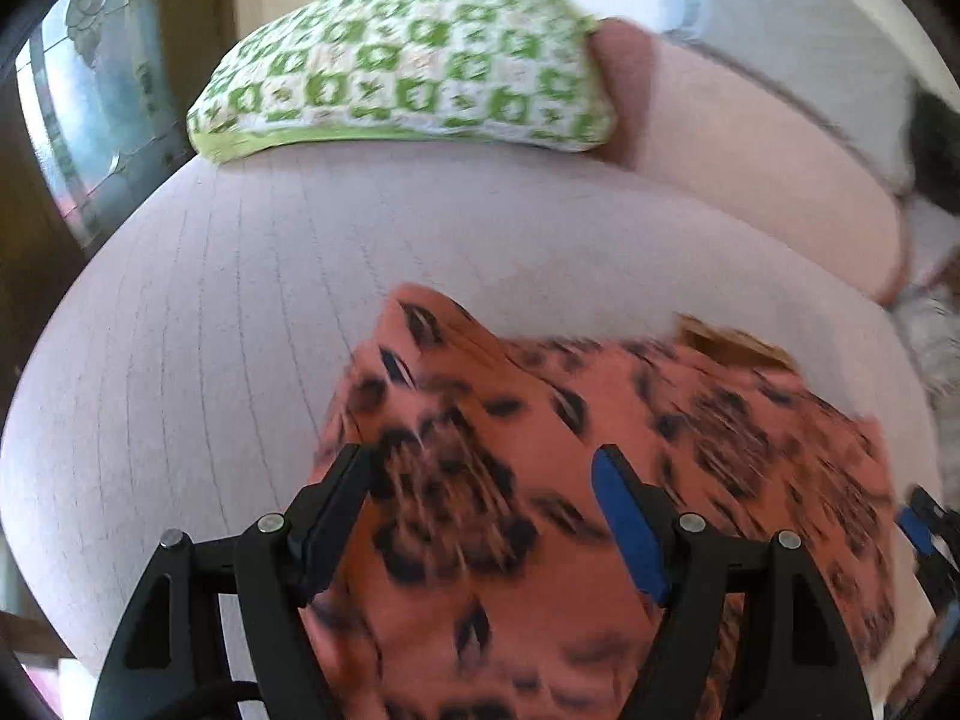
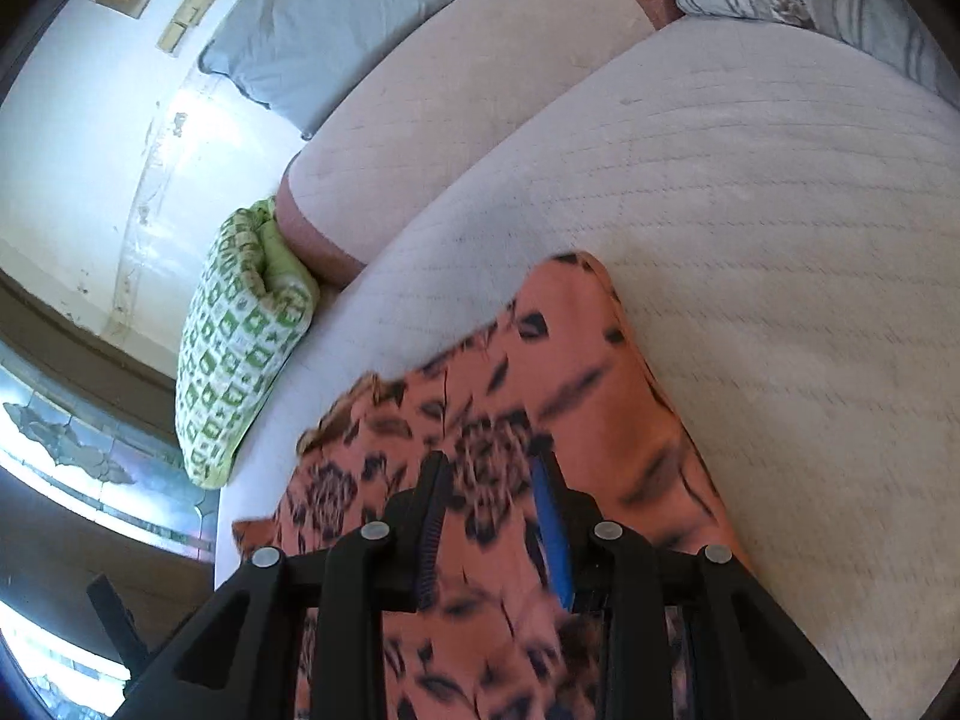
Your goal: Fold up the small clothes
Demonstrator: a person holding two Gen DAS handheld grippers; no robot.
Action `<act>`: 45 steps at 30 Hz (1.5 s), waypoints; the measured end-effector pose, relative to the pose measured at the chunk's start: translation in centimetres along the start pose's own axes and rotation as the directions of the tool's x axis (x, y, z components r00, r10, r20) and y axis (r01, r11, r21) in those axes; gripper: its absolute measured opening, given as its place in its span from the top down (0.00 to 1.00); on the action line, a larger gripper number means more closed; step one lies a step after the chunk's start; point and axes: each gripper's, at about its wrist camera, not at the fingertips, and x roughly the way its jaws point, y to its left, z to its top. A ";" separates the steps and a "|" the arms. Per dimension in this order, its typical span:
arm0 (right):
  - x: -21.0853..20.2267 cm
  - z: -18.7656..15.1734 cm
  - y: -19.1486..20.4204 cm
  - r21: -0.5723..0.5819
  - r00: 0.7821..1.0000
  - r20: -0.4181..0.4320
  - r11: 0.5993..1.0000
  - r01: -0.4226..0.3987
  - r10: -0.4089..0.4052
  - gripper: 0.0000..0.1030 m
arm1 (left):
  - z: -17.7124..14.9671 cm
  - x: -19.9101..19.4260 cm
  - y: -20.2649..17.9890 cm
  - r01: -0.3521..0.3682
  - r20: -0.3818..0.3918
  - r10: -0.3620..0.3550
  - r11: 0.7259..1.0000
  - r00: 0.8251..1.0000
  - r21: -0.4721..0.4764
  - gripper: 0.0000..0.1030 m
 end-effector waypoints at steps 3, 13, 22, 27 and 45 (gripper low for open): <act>3.0 1.7 0.4 0.018 1.000 -0.019 1.000 0.012 -0.012 0.68 | 1.6 3.1 -0.2 -0.095 -0.040 0.095 0.995 0.995 0.003 0.25; 5.1 2.2 0.4 -0.033 0.996 -0.072 0.998 0.044 -0.047 0.50 | 0.0 4.2 -0.2 -0.194 -0.043 0.195 0.980 0.980 0.034 0.12; -1.9 -2.1 1.7 -0.092 1.000 0.015 0.996 -0.019 0.021 0.45 | -5.2 -6.8 -1.1 -0.117 0.152 0.094 0.982 0.984 0.146 0.12; -3.2 -5.1 2.0 -0.113 1.000 -0.009 0.994 -0.002 0.001 0.45 | -9.2 -9.3 -1.0 -0.066 0.153 0.040 0.983 0.987 0.172 0.12; -7.2 -8.6 3.7 -0.198 0.996 0.091 0.980 0.024 -0.006 0.43 | -10.3 -8.7 -1.4 -0.014 0.050 0.006 0.989 0.999 0.150 0.10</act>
